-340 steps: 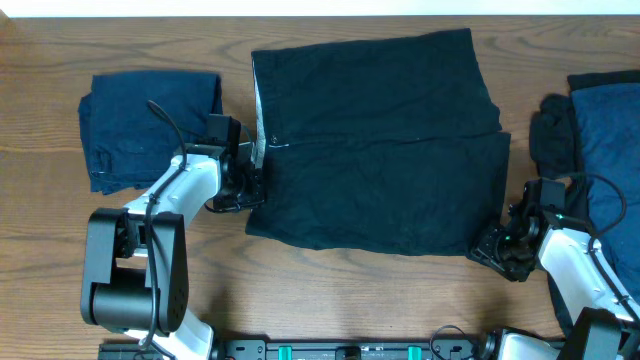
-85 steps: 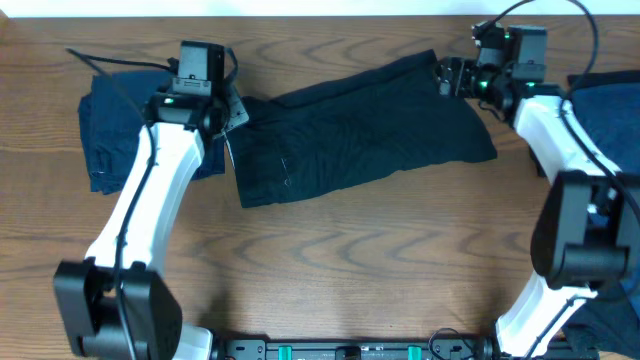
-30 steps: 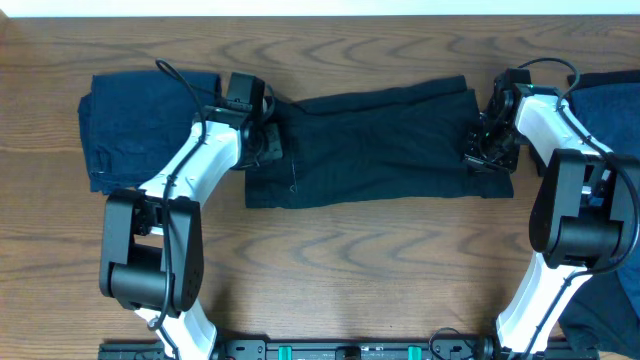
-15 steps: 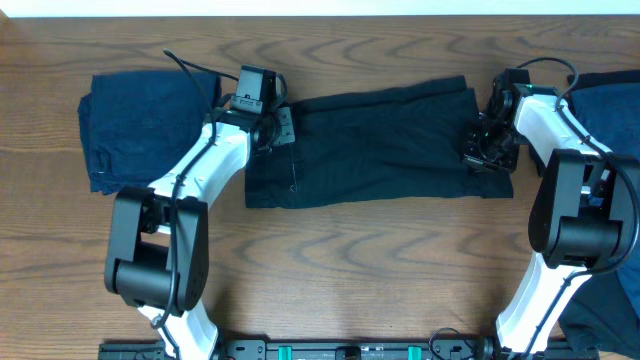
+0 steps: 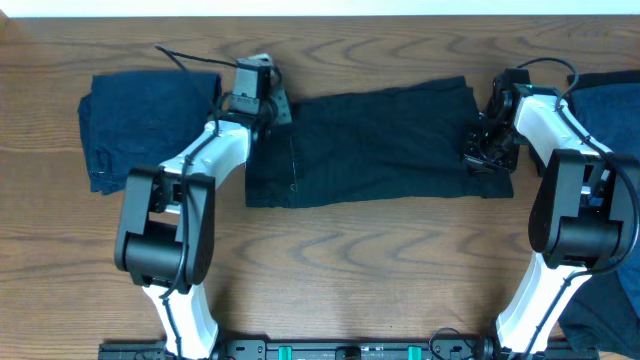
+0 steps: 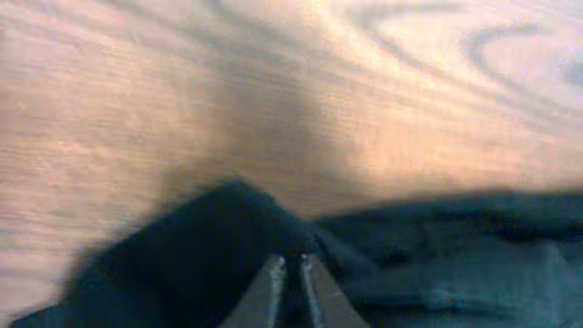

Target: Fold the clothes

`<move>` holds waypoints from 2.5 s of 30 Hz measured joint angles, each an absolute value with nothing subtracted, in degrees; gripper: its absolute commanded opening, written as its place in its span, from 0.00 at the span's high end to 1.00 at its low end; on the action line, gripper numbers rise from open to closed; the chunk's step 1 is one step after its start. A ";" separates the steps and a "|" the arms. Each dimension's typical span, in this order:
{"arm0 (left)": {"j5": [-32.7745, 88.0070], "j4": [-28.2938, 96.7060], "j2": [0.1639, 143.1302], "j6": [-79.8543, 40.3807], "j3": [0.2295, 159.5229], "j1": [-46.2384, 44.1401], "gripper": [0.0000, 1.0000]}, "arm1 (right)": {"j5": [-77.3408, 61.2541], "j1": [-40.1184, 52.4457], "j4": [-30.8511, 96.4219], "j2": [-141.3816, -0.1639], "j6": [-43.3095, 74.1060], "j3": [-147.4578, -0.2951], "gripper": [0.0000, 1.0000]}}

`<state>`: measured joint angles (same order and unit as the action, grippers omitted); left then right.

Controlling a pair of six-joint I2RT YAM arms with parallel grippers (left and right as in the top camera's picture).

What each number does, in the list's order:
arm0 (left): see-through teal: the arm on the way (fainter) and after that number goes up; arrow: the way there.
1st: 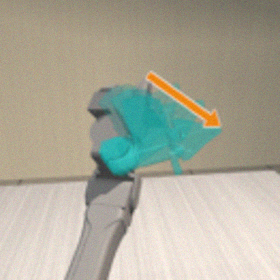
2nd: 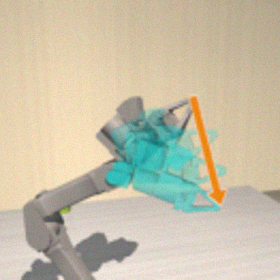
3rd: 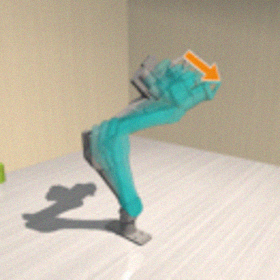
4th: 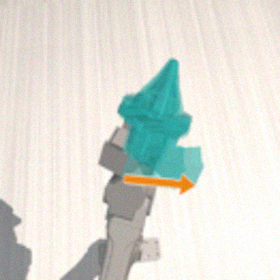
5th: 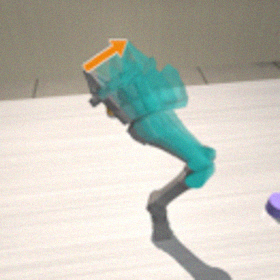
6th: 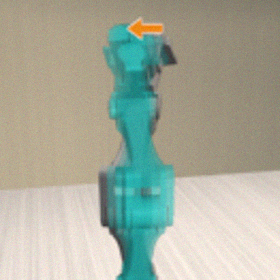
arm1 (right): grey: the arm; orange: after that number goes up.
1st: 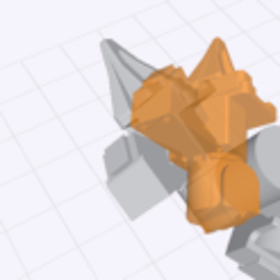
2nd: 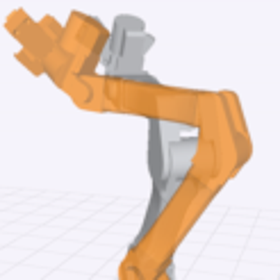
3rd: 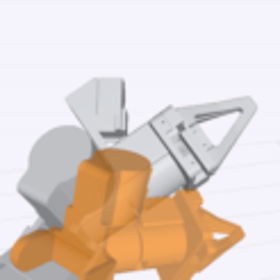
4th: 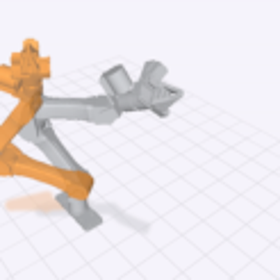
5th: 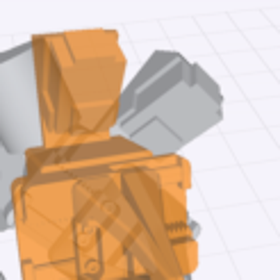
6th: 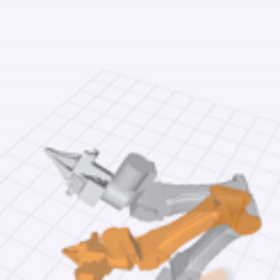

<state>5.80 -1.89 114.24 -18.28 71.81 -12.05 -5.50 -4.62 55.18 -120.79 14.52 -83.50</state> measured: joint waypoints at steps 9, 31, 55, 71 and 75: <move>5.56 2.20 111.44 -18.39 71.79 -9.89 0.84 | -5.50 -4.62 55.05 -120.77 14.52 -83.46 0.99; 8.73 20.29 107.09 -18.04 72.36 -6.90 0.88 | -5.54 -4.62 54.78 -120.66 14.66 -83.24 0.98; 21.06 10.72 111.46 -17.96 72.36 -3.84 0.91 | -5.63 -4.62 54.59 -120.62 14.68 -83.20 0.94; 28.42 5.50 112.01 -17.91 72.40 -12.38 0.91 | -5.80 -4.56 54.48 -120.62 14.70 -83.18 0.92; 27.77 0.27 116.05 -18.02 72.40 -13.63 0.91 | -5.93 -4.56 54.46 -120.60 14.72 -83.18 0.91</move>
<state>27.77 0.27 116.05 -18.02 72.40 -13.63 -5.93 -4.56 54.46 -120.60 14.72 -83.18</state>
